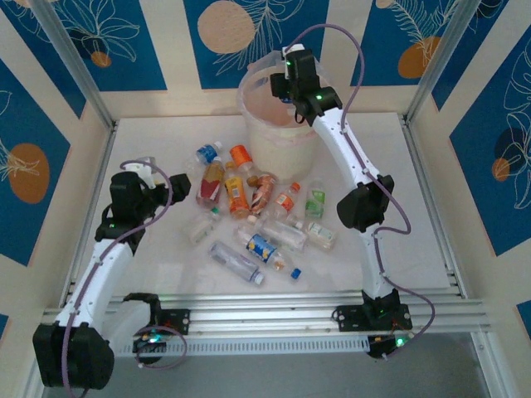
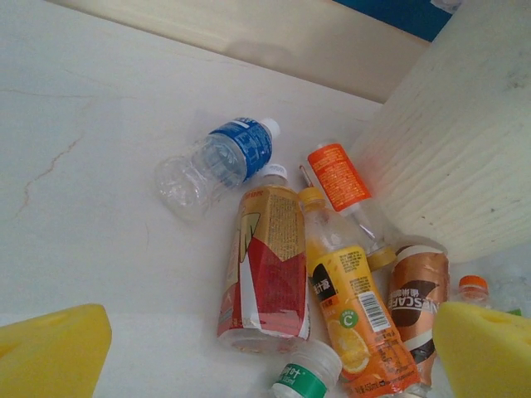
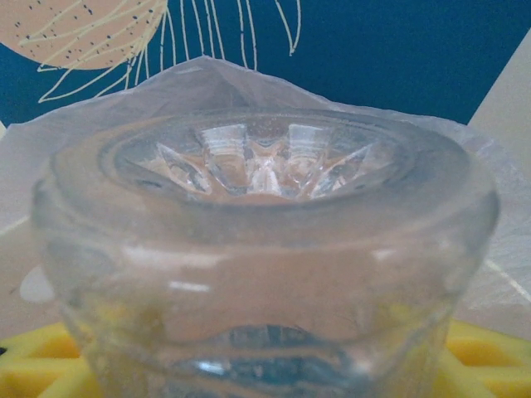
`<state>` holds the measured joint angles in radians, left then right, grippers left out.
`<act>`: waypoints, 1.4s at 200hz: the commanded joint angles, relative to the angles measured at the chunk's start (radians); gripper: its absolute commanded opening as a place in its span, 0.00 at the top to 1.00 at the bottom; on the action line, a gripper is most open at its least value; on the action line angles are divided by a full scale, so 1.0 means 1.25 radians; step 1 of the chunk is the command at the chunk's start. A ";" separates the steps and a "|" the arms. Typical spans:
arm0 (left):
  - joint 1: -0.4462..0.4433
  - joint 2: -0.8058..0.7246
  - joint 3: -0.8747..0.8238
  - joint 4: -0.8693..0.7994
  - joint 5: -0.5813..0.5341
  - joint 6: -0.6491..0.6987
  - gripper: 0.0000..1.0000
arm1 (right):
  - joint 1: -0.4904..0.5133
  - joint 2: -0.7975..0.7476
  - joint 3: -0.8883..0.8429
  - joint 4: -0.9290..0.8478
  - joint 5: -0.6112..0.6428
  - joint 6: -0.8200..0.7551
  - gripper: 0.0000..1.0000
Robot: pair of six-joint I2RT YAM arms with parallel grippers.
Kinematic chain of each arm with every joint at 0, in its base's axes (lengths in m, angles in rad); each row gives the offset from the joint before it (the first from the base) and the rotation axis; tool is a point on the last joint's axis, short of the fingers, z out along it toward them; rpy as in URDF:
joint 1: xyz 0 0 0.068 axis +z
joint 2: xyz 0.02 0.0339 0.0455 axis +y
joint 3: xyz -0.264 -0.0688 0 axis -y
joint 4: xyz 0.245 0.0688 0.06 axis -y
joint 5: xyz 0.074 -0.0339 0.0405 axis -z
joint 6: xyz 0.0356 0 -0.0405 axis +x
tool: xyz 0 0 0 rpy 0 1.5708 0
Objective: Put the plastic bottles in the bin
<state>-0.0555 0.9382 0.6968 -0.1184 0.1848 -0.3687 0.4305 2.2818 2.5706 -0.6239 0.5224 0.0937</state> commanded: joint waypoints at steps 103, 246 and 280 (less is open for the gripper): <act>-0.006 -0.027 0.018 -0.025 -0.025 -0.012 0.00 | -0.008 0.008 0.092 -0.049 -0.034 -0.007 0.01; -0.014 0.020 0.044 -0.049 -0.019 -0.015 0.00 | -0.035 -0.159 0.085 -0.064 -0.048 -0.065 0.01; -0.028 0.046 0.059 -0.072 -0.020 -0.005 0.01 | -0.065 -0.205 0.044 -0.080 -0.062 -0.060 0.01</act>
<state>-0.0681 0.9764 0.7303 -0.1719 0.1635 -0.3840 0.3763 2.0850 2.6625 -0.7040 0.4706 0.0254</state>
